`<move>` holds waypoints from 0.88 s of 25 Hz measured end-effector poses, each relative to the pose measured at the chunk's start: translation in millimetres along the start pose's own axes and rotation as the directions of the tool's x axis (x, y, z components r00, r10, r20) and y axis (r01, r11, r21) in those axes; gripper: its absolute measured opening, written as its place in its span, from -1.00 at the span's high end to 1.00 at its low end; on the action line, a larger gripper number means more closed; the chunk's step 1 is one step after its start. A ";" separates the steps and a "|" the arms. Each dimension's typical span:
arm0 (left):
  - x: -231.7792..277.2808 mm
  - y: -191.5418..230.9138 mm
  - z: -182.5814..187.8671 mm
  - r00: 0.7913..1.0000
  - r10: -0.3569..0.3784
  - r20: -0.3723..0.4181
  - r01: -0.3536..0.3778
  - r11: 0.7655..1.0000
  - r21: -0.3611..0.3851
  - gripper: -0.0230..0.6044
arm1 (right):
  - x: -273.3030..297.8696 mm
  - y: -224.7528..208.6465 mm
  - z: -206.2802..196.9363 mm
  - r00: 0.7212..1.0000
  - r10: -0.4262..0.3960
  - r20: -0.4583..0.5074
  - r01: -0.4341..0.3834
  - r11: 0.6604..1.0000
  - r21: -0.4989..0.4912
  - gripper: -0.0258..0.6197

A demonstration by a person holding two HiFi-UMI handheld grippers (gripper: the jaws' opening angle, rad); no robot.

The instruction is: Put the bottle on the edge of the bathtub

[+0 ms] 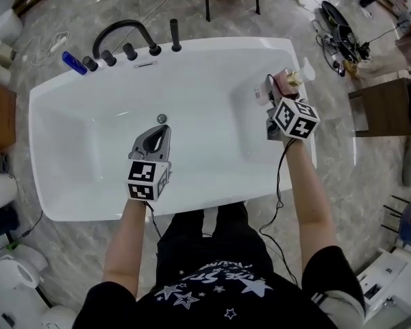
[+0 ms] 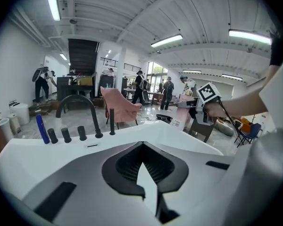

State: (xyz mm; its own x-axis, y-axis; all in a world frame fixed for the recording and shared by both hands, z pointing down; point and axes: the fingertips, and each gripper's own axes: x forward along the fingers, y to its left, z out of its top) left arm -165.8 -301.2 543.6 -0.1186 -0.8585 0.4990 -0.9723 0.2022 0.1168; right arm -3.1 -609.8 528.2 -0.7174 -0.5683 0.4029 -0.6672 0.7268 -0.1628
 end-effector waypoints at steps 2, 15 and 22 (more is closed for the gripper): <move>14.6 -6.0 2.3 1.000 0.010 -0.001 -0.010 1.000 0.019 0.88 | 14.3 -19.9 1.4 1.000 -0.003 0.003 0.003 1.000 -0.004 0.21; 113.7 -46.5 20.4 0.989 0.130 0.065 -0.131 0.991 0.014 0.88 | 124.7 -133.7 -7.2 0.999 0.035 -0.010 -0.036 0.999 -0.034 0.21; 157.7 -46.8 27.0 0.983 0.169 0.078 -0.172 0.984 0.040 0.88 | 207.0 -173.4 8.6 0.998 0.039 0.042 -0.035 0.996 -0.088 0.21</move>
State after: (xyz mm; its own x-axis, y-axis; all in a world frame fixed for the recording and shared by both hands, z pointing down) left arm -144.5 -458.8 593.6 -0.2964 -0.8459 0.4434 -0.9447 0.3280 -0.0057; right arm -37.7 -856.8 632.1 -0.7504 -0.5556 0.3581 -0.6217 0.7773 -0.0967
